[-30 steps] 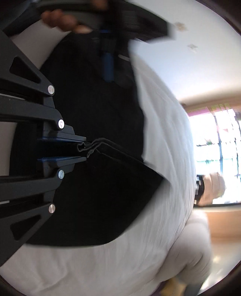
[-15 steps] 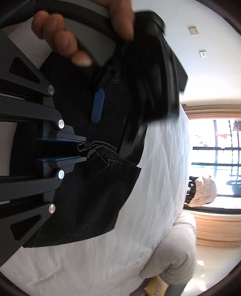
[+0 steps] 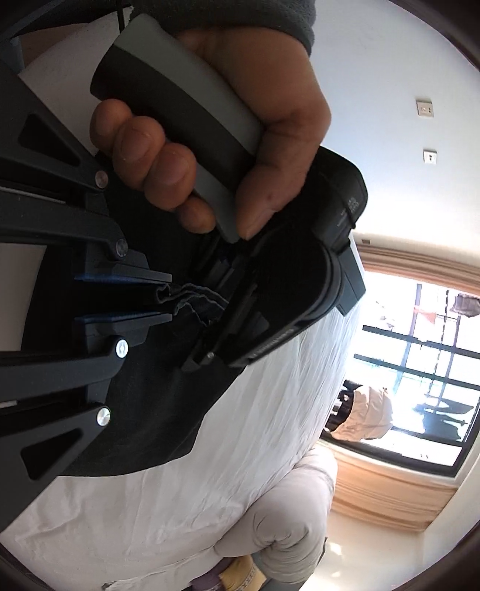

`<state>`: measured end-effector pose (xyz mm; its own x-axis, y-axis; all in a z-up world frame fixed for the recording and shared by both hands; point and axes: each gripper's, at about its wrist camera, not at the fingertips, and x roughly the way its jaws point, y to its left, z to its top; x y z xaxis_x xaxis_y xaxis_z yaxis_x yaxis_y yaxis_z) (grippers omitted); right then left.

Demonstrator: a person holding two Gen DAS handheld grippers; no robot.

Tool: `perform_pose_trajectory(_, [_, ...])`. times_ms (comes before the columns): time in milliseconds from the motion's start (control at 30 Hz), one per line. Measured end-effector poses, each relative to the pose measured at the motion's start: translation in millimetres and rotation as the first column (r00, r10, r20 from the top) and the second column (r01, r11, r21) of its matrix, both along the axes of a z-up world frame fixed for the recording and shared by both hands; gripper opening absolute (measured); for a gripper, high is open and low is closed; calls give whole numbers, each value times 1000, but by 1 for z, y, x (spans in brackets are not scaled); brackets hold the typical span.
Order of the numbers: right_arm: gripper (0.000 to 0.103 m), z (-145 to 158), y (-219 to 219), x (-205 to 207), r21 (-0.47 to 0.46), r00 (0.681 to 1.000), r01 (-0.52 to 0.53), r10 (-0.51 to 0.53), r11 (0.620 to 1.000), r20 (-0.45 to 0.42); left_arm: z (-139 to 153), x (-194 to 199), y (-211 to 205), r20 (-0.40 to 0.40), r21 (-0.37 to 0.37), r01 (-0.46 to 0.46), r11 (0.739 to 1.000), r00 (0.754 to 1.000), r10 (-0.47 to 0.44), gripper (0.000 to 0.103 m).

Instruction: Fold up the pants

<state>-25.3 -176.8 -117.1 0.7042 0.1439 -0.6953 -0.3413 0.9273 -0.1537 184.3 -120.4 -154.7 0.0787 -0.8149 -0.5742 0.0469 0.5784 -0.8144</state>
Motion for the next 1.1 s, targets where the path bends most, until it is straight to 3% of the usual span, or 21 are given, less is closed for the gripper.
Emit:
perform_pose_trajectory(233, [14, 1, 18, 6, 12, 998, -63, 63, 998, 1, 14, -5, 34, 77, 81, -34, 996, 997, 28, 10])
perform_pose_trajectory(433, [14, -13, 26, 13, 10, 995, -92, 93, 996, -36, -5, -7, 48, 45, 133, -42, 990, 998, 36, 10])
perform_pose_trajectory(567, [14, -30, 25, 17, 19, 990, -100, 101, 995, -96, -19, -8, 52, 32, 114, -56, 992, 998, 53, 10])
perform_pose_trajectory(633, [16, -34, 31, 11, 36, 989, -92, 95, 995, -114, -22, -5, 53, 22, 102, -55, 993, 998, 53, 11])
perform_pose_trajectory(733, [29, -34, 24, 13, 110, 980, -84, 102, 990, -172, -15, -6, 55, 28, 119, -45, 992, 999, 41, 11])
perform_pose_trajectory(867, [41, -11, -3, -1, 272, 973, -92, 144, 958, -181, 5, -15, 68, 88, 244, -50, 968, 996, 29, 14])
perform_pose_trajectory(933, [45, 3, -26, -2, 325, 978, -73, 132, 943, -163, 18, -22, 76, 129, 326, -76, 942, 991, 35, 15])
perform_pose_trajectory(1033, [45, 22, -81, 21, 385, 988, 52, 8, 921, -153, 46, -30, 78, 216, 383, -132, 914, 975, 50, 15])
perform_pose_trajectory(1100, [45, 25, -126, 49, 445, 981, 157, -89, 882, -171, 65, -34, 65, 285, 348, -130, 929, 958, 27, 15])
